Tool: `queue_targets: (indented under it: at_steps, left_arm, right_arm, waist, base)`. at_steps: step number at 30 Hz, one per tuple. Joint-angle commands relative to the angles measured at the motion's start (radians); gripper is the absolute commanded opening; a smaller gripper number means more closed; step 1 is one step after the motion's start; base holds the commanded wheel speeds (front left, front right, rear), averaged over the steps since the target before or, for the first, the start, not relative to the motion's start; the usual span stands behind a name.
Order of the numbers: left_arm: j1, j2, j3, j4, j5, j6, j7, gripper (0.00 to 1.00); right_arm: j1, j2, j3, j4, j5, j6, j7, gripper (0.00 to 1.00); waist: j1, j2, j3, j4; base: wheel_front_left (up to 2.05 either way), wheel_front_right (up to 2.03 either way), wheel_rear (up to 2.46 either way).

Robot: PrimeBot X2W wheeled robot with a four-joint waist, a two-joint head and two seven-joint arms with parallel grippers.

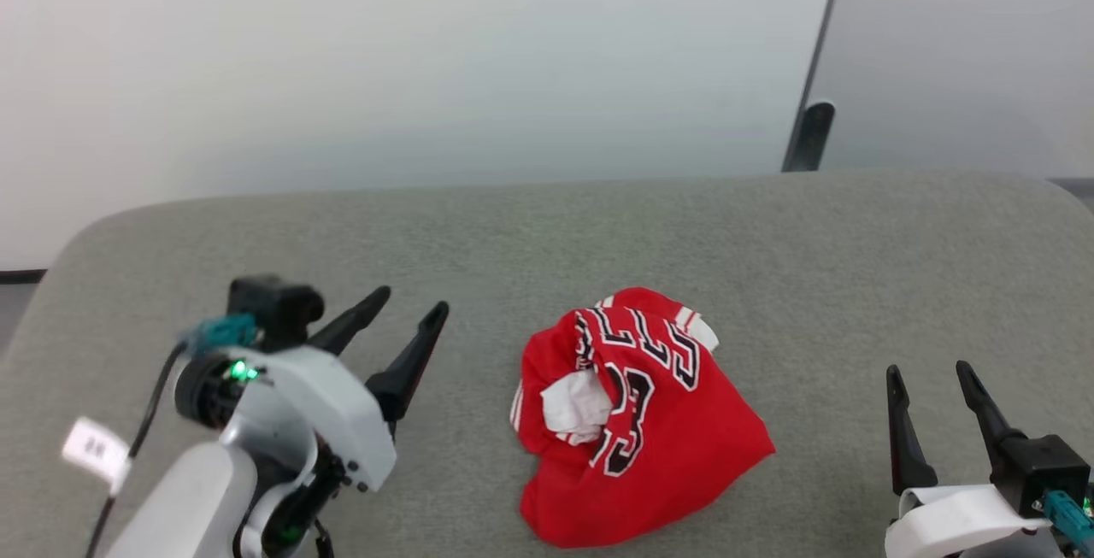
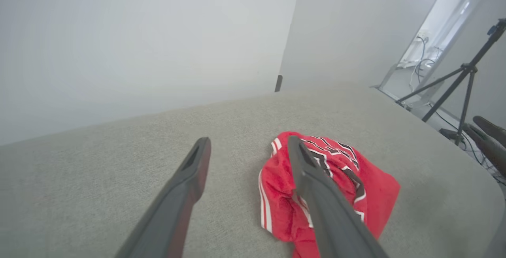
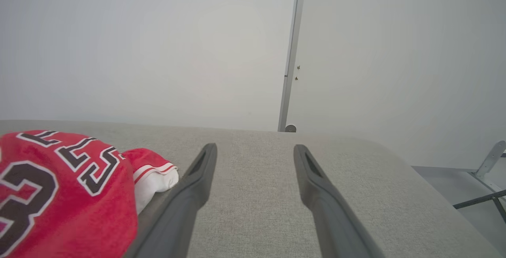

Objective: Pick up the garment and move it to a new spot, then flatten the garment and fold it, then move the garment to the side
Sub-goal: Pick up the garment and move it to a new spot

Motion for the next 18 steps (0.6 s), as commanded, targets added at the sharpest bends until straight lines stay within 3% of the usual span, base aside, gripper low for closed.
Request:
queue_targets:
  at_steps: [1, 12, 18]
  left_arm:
    - [0.027, -0.008, 0.011, 0.008, 0.010, -0.006, -0.048, 1.00]
    - [0.148, -0.003, 0.058, 0.122, 0.084, -0.018, -0.387, 1.00]
    - [0.201, -0.011, 0.119, 0.197, 0.083, -0.011, -0.486, 1.00]
  right_arm:
    - [0.023, 0.002, 0.002, -0.001, 0.001, 0.000, -0.001, 1.00]
    - [0.061, 0.002, -0.012, -0.022, -0.014, 0.000, -0.001, 1.00]
    - [0.085, 0.002, -0.038, -0.029, -0.021, 0.000, -0.001, 1.00]
  waist:
    - [0.0000, 0.0000, -0.025, 0.030]
    - [0.0000, 0.0000, -0.051, 0.080]
    - [0.0000, 0.0000, -0.060, 0.085]
  base:
    - [0.00, 0.00, 0.00]
    - [0.00, 0.00, 0.00]
    - [0.00, 0.00, 0.00]
